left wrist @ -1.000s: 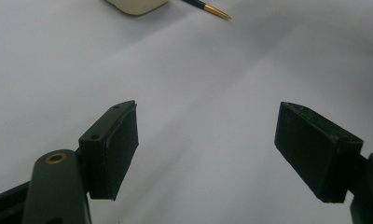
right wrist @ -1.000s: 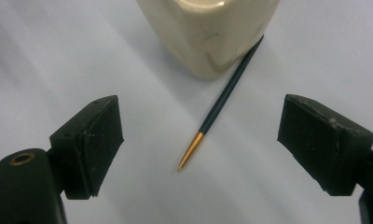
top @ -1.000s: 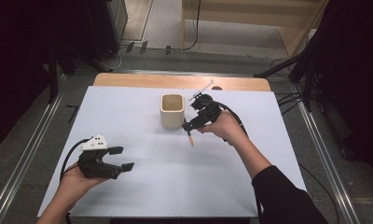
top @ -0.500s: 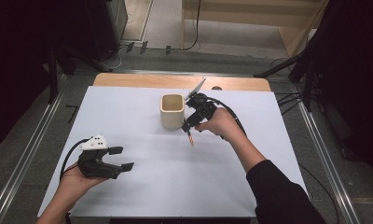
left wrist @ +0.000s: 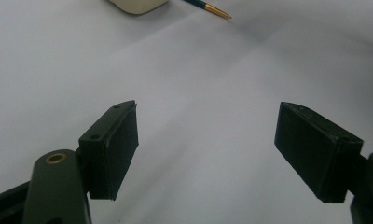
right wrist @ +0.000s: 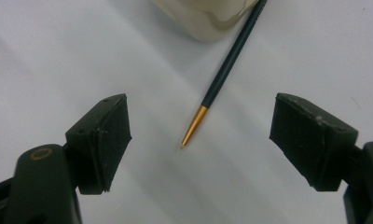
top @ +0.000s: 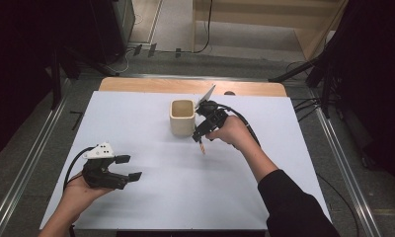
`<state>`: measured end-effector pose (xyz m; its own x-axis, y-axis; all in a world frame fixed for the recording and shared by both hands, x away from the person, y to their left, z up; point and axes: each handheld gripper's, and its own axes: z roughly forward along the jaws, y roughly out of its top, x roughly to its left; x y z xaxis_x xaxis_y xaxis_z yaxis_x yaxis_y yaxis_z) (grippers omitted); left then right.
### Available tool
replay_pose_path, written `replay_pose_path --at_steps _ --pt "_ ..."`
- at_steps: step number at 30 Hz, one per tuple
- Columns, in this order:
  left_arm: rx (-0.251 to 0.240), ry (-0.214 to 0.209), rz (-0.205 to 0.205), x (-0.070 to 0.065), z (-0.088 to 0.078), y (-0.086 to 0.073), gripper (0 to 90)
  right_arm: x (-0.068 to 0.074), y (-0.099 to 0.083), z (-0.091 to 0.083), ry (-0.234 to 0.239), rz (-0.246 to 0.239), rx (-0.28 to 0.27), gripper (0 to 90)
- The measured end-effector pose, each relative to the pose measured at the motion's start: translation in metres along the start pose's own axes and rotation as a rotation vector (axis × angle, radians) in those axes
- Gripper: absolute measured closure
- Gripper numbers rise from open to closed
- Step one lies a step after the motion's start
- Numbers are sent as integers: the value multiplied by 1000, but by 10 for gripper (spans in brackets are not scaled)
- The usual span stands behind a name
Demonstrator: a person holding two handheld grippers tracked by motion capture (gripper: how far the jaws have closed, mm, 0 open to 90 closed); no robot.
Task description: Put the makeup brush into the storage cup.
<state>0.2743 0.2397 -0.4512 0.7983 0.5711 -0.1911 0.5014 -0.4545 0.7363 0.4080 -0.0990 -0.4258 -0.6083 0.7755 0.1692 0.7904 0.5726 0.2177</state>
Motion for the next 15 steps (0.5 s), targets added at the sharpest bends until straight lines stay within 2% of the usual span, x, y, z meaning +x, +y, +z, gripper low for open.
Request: replay_pose_path --at_steps 4,6,15 --pt "1 -1 0 0 0 0 228 1 -1 6 -10 8 2 212" --pt "0 -1 1 0 0 0 228 1 -1 8 -20 7 21 212" --pt "3 0 3 0 0 0 227 -1 -5 20 -12 15 2 230"
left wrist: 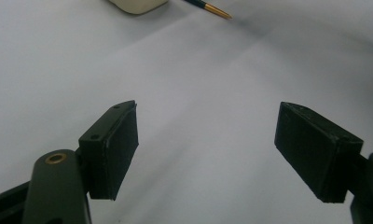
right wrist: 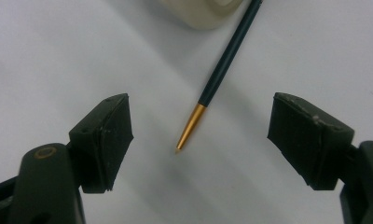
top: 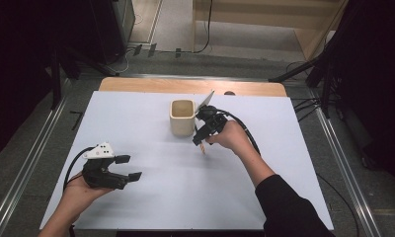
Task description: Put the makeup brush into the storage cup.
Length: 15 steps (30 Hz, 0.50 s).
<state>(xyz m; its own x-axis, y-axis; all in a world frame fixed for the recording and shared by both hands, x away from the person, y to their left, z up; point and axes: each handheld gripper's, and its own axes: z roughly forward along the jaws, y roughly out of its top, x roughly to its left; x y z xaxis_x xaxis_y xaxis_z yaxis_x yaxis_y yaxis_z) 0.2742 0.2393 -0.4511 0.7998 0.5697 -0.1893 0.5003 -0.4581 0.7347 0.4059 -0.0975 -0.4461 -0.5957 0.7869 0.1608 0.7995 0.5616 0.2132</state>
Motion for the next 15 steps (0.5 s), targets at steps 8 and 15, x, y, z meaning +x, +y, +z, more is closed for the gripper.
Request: replay_pose_path --at_steps 8,15 --pt "-3 1 -4 0 -1 0 227 3 1 10 3 23 22 270" --pt "2 1 -4 0 0 0 227 1 -4 19 8 94 29 305"
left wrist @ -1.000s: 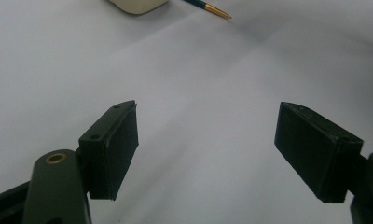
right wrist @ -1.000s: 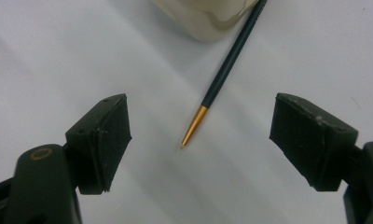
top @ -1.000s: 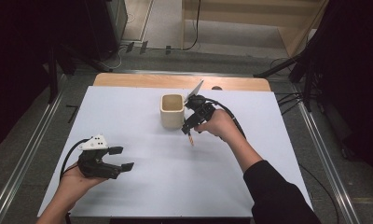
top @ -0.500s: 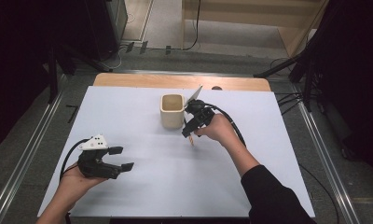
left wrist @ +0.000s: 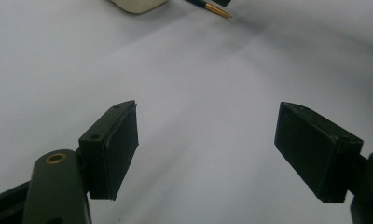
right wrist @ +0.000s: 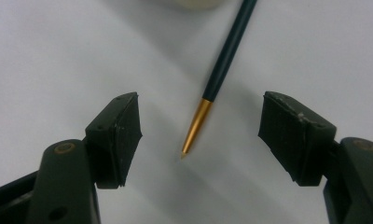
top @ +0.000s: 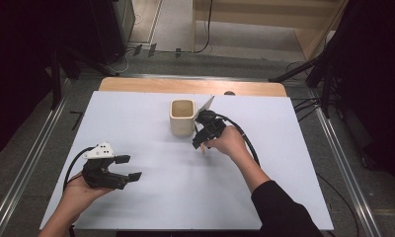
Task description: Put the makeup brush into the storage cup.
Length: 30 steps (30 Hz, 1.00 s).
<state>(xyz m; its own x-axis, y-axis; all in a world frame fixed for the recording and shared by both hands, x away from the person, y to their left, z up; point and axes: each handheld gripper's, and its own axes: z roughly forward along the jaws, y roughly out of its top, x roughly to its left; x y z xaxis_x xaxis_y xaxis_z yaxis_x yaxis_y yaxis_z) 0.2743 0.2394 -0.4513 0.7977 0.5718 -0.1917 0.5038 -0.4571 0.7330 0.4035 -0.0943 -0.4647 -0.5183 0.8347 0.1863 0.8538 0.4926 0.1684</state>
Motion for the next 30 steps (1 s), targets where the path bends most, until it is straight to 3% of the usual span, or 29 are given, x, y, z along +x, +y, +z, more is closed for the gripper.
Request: replay_pose_path --at_steps 11,21,30 --pt "3 2 -2 0 0 0 227 5 -7 12 -62 97 -8 383" --pt "2 3 -4 0 0 0 227 16 -11 17 -182 75 -28 478" --pt "1 1 -7 0 0 0 228 19 -9 17 -192 72 -37 559"
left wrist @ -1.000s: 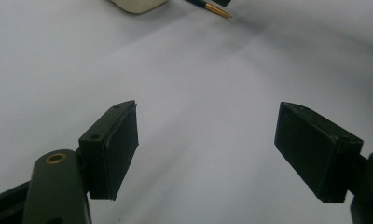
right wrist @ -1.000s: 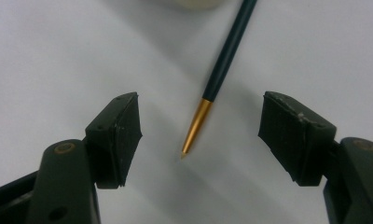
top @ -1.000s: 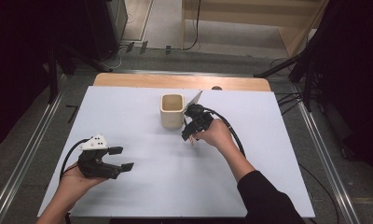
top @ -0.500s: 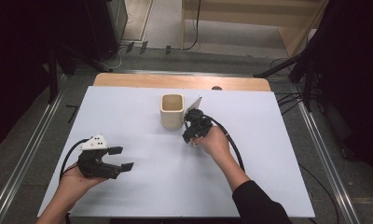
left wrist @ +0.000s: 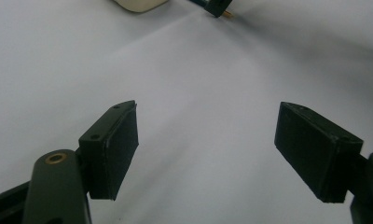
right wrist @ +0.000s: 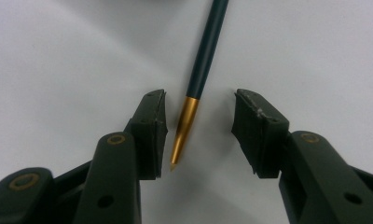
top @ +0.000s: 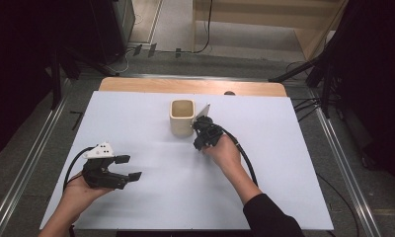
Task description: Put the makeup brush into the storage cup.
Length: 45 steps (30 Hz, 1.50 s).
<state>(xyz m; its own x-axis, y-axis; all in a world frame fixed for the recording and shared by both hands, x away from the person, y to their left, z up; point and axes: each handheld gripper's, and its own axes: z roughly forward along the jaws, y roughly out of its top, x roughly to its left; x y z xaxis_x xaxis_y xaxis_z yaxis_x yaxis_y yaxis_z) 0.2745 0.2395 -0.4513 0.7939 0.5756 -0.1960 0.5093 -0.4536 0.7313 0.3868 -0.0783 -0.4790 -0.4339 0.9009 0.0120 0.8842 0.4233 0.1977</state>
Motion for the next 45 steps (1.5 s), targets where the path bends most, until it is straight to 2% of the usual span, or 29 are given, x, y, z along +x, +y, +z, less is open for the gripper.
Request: replay_pose_path --at_steps 7,12,23,30,40,45 --pt "1 0 -1 0 0 0 228 4 1 0 2 -18 1 649" --pt "1 0 -5 0 1 0 228 1 4 0 11 1 8 713" --pt "2 1 -5 0 1 0 228 0 7 0 10 2 16 786" --pt "9 1 -2 0 1 0 228 -2 7 0 20 20 20 803" --pt "8 2 -3 0 1 0 228 -8 8 0 25 88 37 839" --pt "7 3 -4 0 1 0 228 -14 6 -1 43 116 37 848"
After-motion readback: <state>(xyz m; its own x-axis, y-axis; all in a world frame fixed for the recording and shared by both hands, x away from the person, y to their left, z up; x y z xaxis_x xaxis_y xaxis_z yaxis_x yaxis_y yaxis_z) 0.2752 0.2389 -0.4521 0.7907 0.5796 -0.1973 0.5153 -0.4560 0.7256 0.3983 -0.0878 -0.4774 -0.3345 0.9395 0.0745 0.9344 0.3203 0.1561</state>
